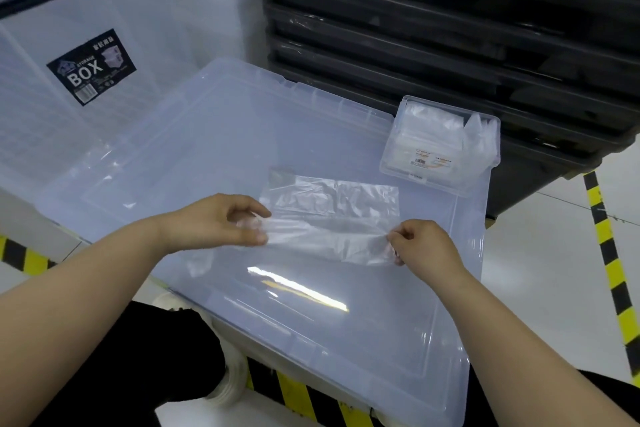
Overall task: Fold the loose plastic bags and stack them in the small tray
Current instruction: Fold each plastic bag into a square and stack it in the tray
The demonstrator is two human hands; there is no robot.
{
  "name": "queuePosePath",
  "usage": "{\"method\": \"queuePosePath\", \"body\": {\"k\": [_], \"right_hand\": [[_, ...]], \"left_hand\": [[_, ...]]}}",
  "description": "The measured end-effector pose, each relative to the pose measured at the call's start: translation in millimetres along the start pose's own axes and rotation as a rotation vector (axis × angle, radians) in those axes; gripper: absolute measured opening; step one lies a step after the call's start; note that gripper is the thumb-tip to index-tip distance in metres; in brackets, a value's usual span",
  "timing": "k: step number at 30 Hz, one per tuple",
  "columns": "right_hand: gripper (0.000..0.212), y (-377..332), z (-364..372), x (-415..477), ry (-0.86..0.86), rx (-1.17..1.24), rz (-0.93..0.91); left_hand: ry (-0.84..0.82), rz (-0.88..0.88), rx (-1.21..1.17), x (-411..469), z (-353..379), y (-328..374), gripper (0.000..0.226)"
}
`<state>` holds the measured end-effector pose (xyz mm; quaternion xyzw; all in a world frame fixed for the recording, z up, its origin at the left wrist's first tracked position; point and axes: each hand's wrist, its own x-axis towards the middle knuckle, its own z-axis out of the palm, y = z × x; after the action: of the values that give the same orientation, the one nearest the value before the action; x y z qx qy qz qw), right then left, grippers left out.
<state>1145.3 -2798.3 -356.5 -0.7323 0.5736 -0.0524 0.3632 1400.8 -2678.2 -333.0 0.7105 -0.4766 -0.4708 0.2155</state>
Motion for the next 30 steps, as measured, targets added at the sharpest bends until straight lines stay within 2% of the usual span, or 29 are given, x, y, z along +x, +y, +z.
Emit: {"method": "queuePosePath", "body": {"k": [3,5,8,10,12,14,16,18,20,23,26,28,30], "right_hand": [[0.018,-1.1,3.8,-0.1,0.054,-0.043,-0.002],[0.017,-1.8,6.0,-0.5,0.084,-0.068,0.001],[0.016,-2.0,8.4,-1.1,0.114,-0.088,0.006],[0.014,-2.5,9.4,-0.7,0.124,-0.106,0.001],[0.014,-3.2,9.9,0.0,0.124,-0.128,0.005],[0.014,-3.5,10.3,1.4,0.118,-0.136,0.014],[0.013,-3.7,10.7,2.6,0.110,-0.138,0.016],[0.013,-4.0,10.6,3.9,0.108,-0.142,0.016],[0.013,-3.4,10.2,3.7,0.100,-0.141,0.023],[0.010,-2.5,11.5,1.6,0.094,-0.127,0.023],[0.005,-2.6,11.7,-0.7,0.089,-0.191,0.005],[0.020,-5.0,13.8,-4.0,0.116,-0.382,-0.003],[0.044,-2.4,20.2,-4.0,0.322,-0.547,-0.118]], "left_hand": [[0.085,-0.056,0.125,8.0,6.1,-3.8,0.041],[0.201,-0.087,0.094,14.4,6.7,-5.6,0.022],[0.363,-0.133,0.094,19.8,3.2,-7.5,0.022],[0.540,-0.156,0.282,20.9,2.2,-8.8,0.030],[0.763,-0.032,0.506,23.5,4.5,-8.9,0.031],[0.843,0.256,0.651,27.2,17.2,-8.2,0.029],[0.767,0.493,0.792,30.4,41.2,-3.6,0.041],[0.549,0.555,0.915,32.5,66.6,7.6,0.064],[0.360,0.447,0.938,32.9,84.3,24.4,0.084],[0.261,0.253,0.882,47.3,94.6,22.8,0.097],[0.242,0.215,0.889,56.8,99.0,15.9,0.099],[0.229,0.213,0.888,56.4,98.6,14.9,0.098],[0.206,0.211,0.892,55.3,98.5,15.9,0.097]]}}
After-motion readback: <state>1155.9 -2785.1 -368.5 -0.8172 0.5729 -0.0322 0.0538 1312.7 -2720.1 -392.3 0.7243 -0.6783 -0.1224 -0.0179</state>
